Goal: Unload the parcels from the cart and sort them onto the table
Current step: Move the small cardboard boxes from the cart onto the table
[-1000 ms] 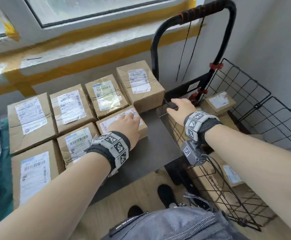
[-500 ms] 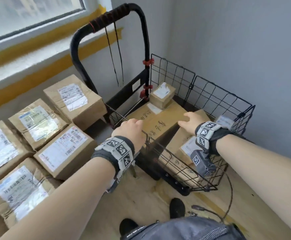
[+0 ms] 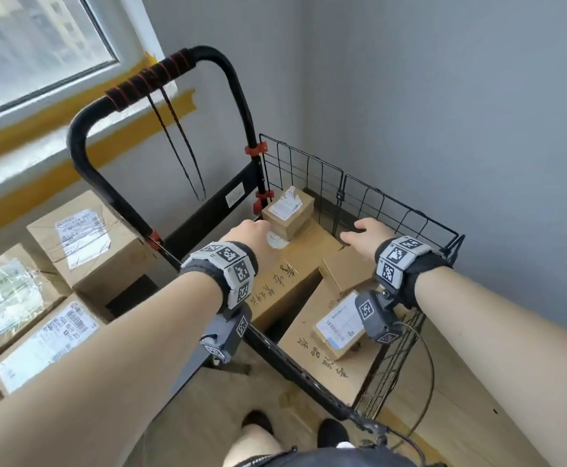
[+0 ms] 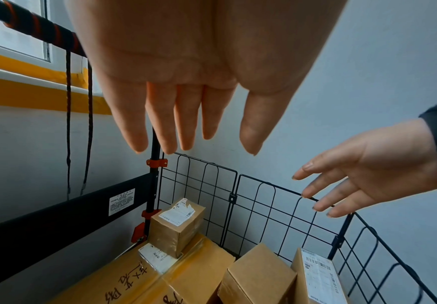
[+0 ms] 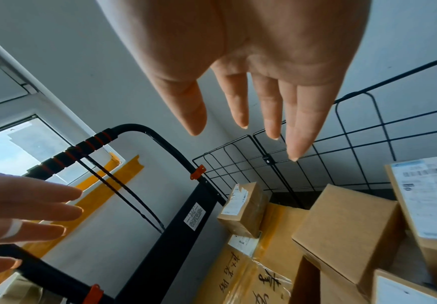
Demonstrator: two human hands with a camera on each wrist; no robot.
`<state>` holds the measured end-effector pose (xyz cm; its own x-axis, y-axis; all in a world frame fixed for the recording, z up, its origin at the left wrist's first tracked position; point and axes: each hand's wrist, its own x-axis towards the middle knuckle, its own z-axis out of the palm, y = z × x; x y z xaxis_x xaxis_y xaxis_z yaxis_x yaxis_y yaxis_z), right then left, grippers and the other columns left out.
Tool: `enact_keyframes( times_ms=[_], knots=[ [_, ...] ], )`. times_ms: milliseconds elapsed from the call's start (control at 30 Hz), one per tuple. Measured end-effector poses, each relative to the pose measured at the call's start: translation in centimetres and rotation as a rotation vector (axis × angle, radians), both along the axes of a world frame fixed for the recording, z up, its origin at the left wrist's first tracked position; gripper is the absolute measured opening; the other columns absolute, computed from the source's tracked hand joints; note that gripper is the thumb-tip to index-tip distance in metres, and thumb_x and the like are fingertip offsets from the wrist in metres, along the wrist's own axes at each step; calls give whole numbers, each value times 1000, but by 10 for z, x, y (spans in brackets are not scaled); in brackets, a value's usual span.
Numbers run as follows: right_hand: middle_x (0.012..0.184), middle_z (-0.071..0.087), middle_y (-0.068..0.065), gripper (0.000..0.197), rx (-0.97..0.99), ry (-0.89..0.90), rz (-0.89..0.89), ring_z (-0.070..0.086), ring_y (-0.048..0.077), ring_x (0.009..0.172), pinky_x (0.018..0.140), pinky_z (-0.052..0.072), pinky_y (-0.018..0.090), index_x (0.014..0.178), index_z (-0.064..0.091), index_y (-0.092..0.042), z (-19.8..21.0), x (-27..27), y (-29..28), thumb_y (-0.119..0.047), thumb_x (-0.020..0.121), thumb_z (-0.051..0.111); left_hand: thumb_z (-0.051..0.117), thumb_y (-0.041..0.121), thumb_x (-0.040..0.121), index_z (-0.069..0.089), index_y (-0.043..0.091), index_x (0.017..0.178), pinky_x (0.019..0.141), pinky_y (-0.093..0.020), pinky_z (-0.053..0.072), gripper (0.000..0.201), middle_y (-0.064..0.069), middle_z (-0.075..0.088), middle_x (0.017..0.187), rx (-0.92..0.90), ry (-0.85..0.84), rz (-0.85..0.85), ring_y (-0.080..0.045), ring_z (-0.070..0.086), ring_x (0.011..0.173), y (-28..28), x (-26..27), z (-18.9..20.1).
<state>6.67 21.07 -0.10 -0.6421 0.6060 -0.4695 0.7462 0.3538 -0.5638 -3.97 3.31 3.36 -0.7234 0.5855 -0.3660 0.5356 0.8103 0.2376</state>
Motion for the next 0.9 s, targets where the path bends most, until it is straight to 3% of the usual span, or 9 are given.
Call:
enact_keyframes(
  times_ms=[100,233,300,367,467,533,733,900],
  knots=[
    [144,43,7,55,-5,22,14,47,27,126,100,39,36,143,34,-16,0,-24,6,-32,93,51,61,30,88,51,18,129,76,-28,49,44,-3,59,120,-4,-1,9,-20,60,103,16,-22,-4],
    [141,46,8,56,20,46,-18,51,26,122,93,43,34,141,37,-17,-11,-64,15,-32,91,55,61,29,89,46,17,133,76,-29,48,48,-6,56,125,-33,-16,9,-22,59,106,39,-64,-18],
    [137,48,9,53,112,54,-30,55,27,115,88,46,33,136,44,-17,-18,-87,23,-31,87,58,61,31,88,44,16,134,78,-30,48,51,-7,53,127,-56,-42,-1,-24,58,108,52,-88,-29],
    [137,46,10,52,234,33,-10,52,28,117,92,49,37,132,47,-15,-25,-112,36,-31,83,59,62,33,87,43,15,134,78,-30,49,54,-8,53,125,-74,-70,1,-24,58,106,65,-114,-45],
    [154,20,7,66,350,-59,37,22,28,141,110,34,42,144,29,-15,-39,-146,58,-32,87,58,64,35,83,44,16,132,81,-36,53,56,-9,53,121,-89,-104,21,-25,58,102,83,-146,-72],
    [158,9,6,74,430,-118,69,10,28,145,116,23,42,148,18,-15,-50,-167,71,-34,88,57,64,36,82,44,15,130,86,-42,52,56,-9,53,121,-116,-125,28,-27,56,106,94,-164,-92],
    [159,1,6,83,492,-249,67,2,29,146,119,8,47,150,4,-18,-103,-214,89,-38,88,56,64,38,82,34,14,138,94,-42,48,68,-12,44,130,-178,-209,60,-30,49,116,118,-196,-167],
    [157,6,11,89,655,-172,20,6,33,145,118,5,48,150,3,-16,-140,-219,84,-36,86,60,67,42,81,19,10,145,100,-40,40,86,-13,30,142,-179,-180,101,-30,36,128,132,-204,-209]
  ],
)
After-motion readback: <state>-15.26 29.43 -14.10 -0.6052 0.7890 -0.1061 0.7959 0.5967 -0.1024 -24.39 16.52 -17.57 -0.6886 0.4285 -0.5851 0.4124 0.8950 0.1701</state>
